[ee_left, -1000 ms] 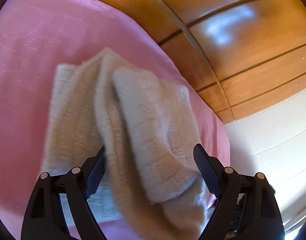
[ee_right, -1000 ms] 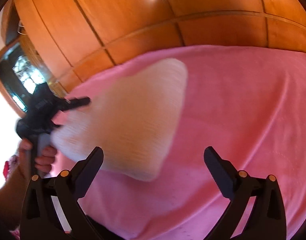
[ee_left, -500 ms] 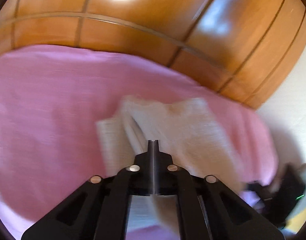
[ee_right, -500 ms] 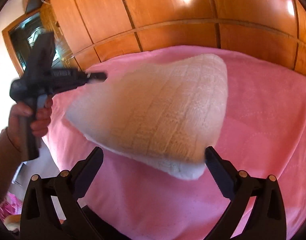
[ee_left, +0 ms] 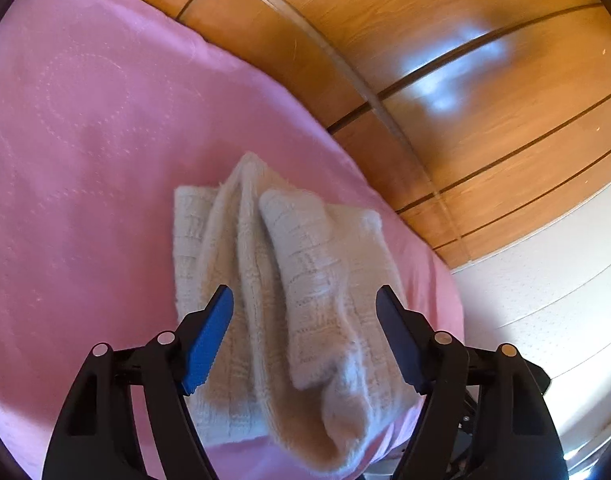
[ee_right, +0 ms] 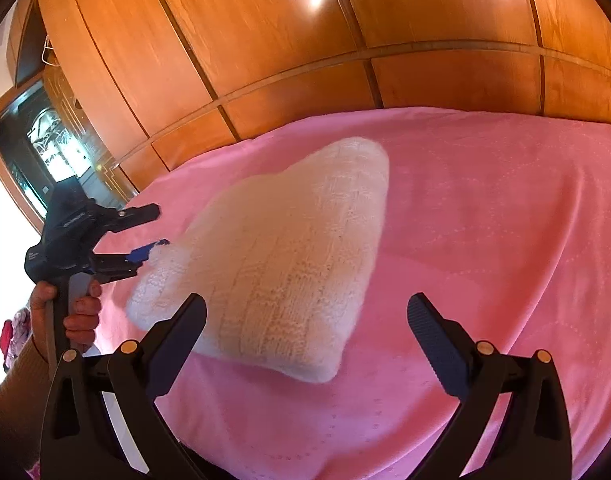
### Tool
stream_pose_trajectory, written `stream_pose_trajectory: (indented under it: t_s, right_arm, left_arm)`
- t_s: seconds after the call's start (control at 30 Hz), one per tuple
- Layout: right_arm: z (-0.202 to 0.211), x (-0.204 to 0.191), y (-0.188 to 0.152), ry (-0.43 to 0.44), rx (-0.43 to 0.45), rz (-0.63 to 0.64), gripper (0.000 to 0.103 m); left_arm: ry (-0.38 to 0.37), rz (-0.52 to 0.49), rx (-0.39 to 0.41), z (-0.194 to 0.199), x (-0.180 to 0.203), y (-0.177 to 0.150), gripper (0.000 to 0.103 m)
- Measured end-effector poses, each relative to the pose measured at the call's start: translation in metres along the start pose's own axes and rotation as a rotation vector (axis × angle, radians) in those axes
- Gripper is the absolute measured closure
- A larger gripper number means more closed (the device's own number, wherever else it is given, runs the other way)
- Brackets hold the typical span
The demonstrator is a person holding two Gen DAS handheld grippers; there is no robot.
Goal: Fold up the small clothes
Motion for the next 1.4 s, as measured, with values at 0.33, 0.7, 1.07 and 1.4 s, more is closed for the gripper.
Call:
stream_pose_trajectory:
  t_s: [0.33, 0.7, 1.07, 1.4]
  right_arm:
    - [-0.02, -0.008, -0.003, -0.007, -0.044, 0.082, 0.004]
    - [-0.047, -0.061, -0.043, 0.052, -0.121, 0.219, 0.009]
    - [-0.011, -0.056, -0.022, 0.117, -0.104, 0.237, 0.004]
    - [-0.039, 0.002, 0.051, -0.081, -0.008, 0.054, 0.05]
  left_arm:
    - [0.079, -0.095, -0.04, -0.036, 0.01, -0.017, 0.092]
    - [0.279, -0.314, 0.022, 0.011, -0.003, -0.019, 0.093]
    - [0.394, -0.272, 0.146, 0.032, -0.001, -0.008, 0.082]
    - [0.361, -0.364, 0.171, 0.01, 0.038, -0.02, 0.061]
Point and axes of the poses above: each gripper's, at about its wrist camera, not at the fingertips, and z roughly against the way its jaws point, x to its right, y to its top, the point moved 10 cm from there along -z, roughly the way its jaws point, and after that the axes turned 1 degree about x, right-handed, at the moved point
